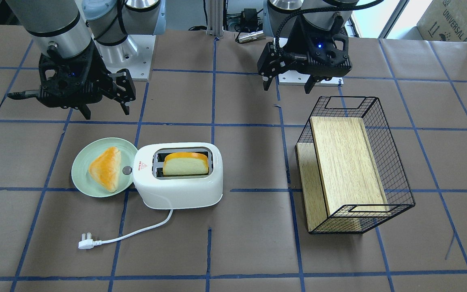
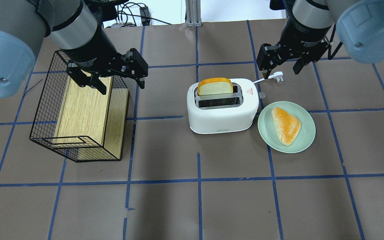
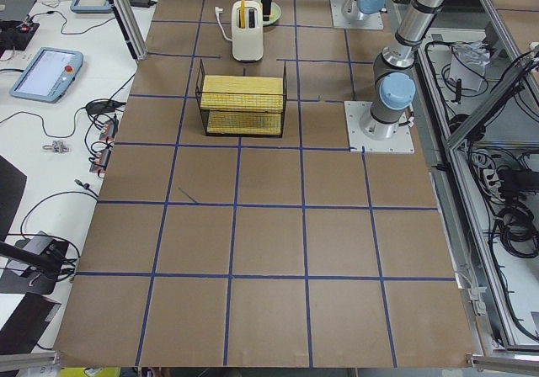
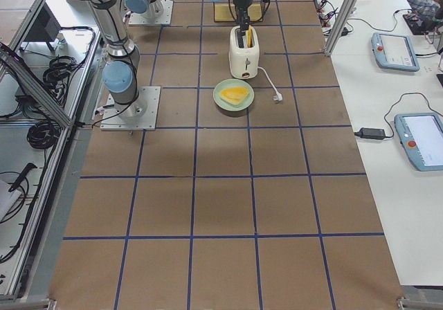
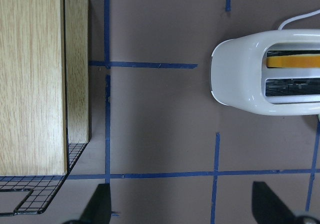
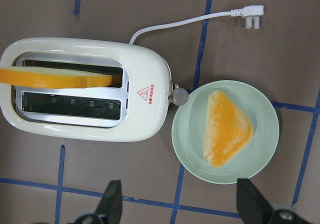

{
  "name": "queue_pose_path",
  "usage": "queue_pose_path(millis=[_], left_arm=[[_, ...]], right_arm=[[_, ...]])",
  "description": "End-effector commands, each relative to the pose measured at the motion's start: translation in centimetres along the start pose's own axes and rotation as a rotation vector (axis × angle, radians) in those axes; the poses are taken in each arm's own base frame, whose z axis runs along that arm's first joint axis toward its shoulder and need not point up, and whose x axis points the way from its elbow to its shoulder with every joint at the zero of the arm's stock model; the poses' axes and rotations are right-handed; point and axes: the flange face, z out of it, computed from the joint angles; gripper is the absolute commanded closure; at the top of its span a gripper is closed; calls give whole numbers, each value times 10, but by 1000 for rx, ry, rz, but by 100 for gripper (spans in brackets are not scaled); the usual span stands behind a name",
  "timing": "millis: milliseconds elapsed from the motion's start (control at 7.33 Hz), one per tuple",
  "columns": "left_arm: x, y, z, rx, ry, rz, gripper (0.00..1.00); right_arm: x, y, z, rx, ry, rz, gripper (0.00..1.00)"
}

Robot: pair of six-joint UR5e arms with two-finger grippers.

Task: Press toaster with right arm

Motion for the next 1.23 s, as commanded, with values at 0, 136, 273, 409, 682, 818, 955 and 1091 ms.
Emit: queue_pose_path(millis=[0, 136, 273, 409, 682, 818, 955, 1091], left_arm=[[0, 0, 0, 0, 0, 0, 0], [0, 0, 0, 0, 0, 0, 0], [0, 0, 0, 0, 0, 0, 0], [0, 0, 0, 0, 0, 0, 0], [0, 0, 0, 0, 0, 0, 0], [0, 0, 0, 0, 0, 0, 0], [0, 0, 0, 0, 0, 0, 0], [0, 0, 0, 0, 0, 0, 0]], right_arm=[[2, 5, -6, 3, 13, 122, 1], [2, 5, -7, 3, 16, 160, 0], [3, 8, -6, -18, 27, 166, 0], [6, 8, -5, -20, 56, 165, 0], [6, 8, -4, -25, 60, 164, 0], [6, 8, -3, -25, 60, 162, 0], [7, 7, -1, -26, 61, 155, 0], [7, 8, 0, -28, 61, 153, 0]])
